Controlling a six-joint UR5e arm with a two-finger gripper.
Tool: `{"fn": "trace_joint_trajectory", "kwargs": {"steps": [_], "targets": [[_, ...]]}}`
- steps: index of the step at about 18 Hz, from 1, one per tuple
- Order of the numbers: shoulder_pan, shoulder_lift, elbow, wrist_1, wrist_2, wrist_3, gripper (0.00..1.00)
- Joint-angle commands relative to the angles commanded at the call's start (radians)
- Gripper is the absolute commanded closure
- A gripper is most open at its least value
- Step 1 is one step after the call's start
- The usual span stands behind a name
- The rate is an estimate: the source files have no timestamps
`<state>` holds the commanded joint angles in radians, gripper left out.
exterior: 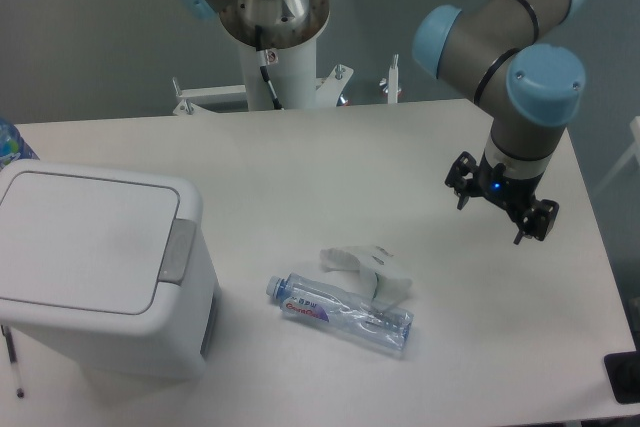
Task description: Open the trash can
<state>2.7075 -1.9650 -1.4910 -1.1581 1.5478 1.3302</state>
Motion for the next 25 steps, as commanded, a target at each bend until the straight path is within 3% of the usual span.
{"fn": "trace_joint_trajectory", "kwargs": {"steps": [6, 11, 18, 22, 25], "targets": [[-0.002, 0.015, -0.006, -0.002, -0.086, -0.081, 0.00], [0.002, 0.029, -0.005, -0.003, -0.224, -0.161, 0.00], [-0.037, 0.040, 0.058, -0.006, -0.455, -0.573, 0.00], [-0.099, 0.058, 0.115, -0.005, -0.482, -0.804, 0.00], [-0.147, 0.057, 0.140, -0.003, -0.503, -0.891, 0.00]]}}
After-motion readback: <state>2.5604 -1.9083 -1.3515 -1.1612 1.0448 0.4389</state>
